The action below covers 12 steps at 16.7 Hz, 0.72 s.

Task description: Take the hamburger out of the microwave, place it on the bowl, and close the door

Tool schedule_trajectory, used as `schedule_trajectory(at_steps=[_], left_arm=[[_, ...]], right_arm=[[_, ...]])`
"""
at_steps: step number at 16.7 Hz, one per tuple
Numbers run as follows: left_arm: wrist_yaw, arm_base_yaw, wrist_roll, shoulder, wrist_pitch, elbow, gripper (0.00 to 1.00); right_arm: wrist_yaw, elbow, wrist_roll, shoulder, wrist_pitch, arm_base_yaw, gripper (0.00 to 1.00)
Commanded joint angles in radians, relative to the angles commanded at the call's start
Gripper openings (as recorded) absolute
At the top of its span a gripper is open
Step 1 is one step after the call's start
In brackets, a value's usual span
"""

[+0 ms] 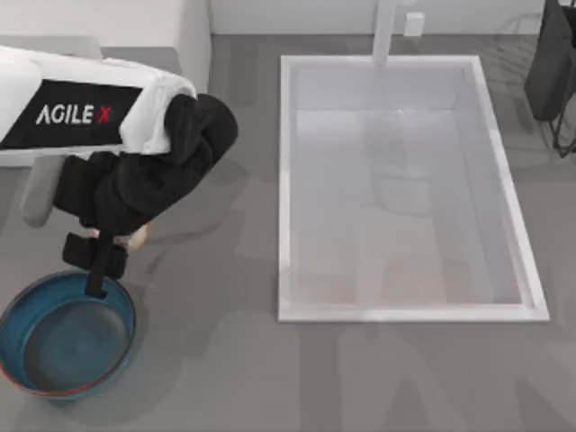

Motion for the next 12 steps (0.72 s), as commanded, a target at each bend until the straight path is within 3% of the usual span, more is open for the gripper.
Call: schedule_trajectory(at_steps=[6, 12], left_arm=[[-0.053, -0.117, -0.51, 0.132, -0.49, 0.021, 0.0], [-0.055, -0.146, -0.645, 0.184, -0.622, 0.013, 0.0]], right_arm=[[0.0, 0.0, 0.0, 0.0, 0.0, 0.0, 1.0], [0.0, 0.0, 0.0, 0.0, 0.0, 0.0, 1.0]])
